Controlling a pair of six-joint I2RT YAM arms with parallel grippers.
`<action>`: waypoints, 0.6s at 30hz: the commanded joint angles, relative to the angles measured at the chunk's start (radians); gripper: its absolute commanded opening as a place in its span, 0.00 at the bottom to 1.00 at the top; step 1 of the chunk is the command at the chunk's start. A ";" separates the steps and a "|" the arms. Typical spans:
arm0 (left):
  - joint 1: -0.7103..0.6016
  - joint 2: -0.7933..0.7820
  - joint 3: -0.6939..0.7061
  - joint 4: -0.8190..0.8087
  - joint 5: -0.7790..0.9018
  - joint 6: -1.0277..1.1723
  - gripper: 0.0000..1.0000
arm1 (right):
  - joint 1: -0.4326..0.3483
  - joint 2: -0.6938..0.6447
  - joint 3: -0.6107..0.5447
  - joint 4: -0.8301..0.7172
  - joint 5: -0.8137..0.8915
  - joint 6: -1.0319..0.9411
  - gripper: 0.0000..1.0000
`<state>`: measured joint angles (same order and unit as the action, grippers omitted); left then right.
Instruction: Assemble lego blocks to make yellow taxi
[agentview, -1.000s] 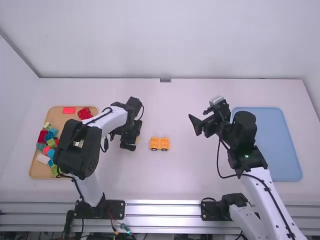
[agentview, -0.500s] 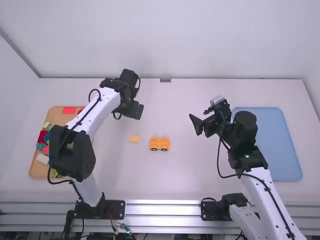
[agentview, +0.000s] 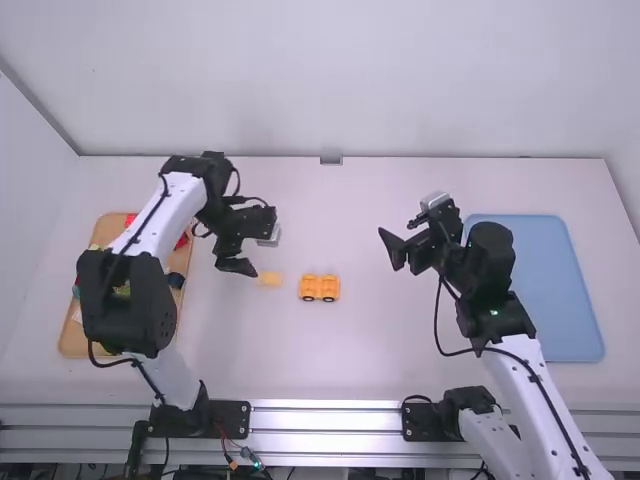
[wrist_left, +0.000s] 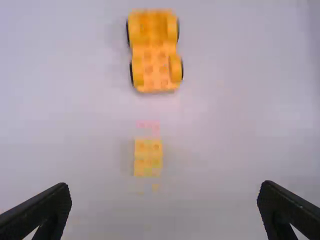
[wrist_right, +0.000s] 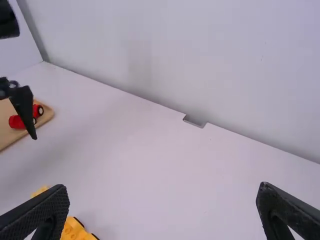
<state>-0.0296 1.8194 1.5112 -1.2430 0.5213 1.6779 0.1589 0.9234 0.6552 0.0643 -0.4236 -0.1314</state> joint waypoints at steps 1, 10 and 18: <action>0.086 0.001 -0.084 -0.010 0.342 0.407 0.99 | -0.003 -0.008 0.037 0.001 -0.003 0.004 0.98; 0.126 0.023 -0.336 0.293 0.394 0.405 0.99 | -0.001 -0.008 0.037 -0.022 -0.007 0.004 0.98; 0.135 0.156 -0.381 0.553 0.389 0.147 0.99 | -0.001 -0.008 0.037 -0.025 -0.006 0.003 0.99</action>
<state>0.0975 1.9381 1.1397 -0.6857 0.8822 1.8999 0.1589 0.9234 0.6552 0.0383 -0.4240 -0.1318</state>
